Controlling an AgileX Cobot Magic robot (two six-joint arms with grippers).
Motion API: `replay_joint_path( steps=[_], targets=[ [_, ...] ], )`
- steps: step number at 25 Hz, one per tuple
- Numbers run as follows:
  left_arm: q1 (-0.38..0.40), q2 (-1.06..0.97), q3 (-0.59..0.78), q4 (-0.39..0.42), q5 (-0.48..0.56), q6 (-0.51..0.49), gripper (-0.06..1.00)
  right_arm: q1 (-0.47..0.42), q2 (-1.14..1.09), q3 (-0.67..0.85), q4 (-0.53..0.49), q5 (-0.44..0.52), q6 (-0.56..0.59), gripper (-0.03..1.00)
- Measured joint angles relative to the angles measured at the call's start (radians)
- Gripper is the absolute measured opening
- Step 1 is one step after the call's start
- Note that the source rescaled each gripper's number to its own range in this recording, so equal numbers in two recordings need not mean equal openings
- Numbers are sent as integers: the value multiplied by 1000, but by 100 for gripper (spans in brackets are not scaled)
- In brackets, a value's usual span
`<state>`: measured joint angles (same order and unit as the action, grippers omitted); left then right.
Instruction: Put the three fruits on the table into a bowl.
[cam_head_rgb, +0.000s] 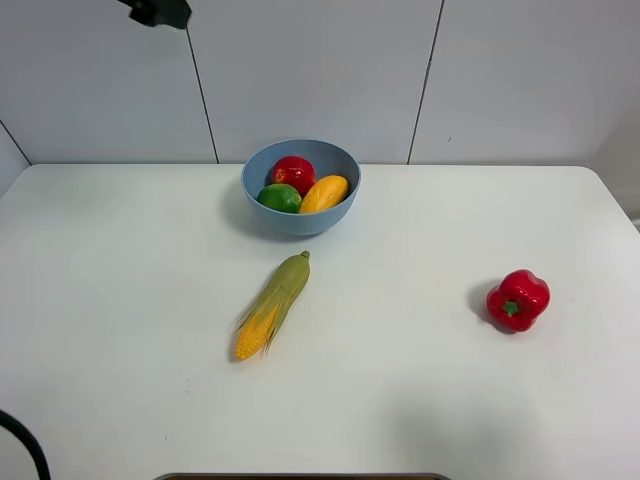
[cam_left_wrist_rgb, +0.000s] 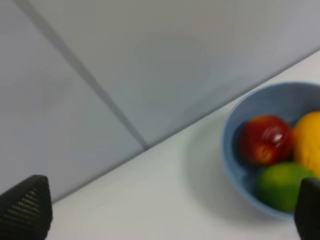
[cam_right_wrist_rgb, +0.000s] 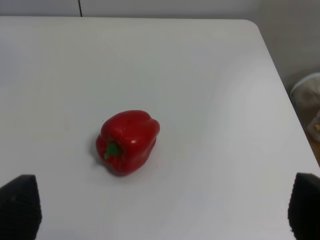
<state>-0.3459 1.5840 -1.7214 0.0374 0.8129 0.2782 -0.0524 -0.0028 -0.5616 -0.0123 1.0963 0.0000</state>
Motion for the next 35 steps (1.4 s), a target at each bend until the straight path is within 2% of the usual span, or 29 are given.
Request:
replay_joint_path(
  steps=[7,15,23,28,35],
  targets=[
    [89,-175,0,46,191,-27,99,0,0,0,0,0,0,100],
    [211,-350,-1,61,386,-64,100,0,0,0,0,0,0,100],
    [244,-541,47,132,402,-68,100,0,0,0,0,0,0,100],
    [244,-688,157,144,403,-96,100,0,0,0,0,0,0,100],
    [244,-865,371,119,405,-203,100,0,0,0,0,0,0,100]
  ],
)
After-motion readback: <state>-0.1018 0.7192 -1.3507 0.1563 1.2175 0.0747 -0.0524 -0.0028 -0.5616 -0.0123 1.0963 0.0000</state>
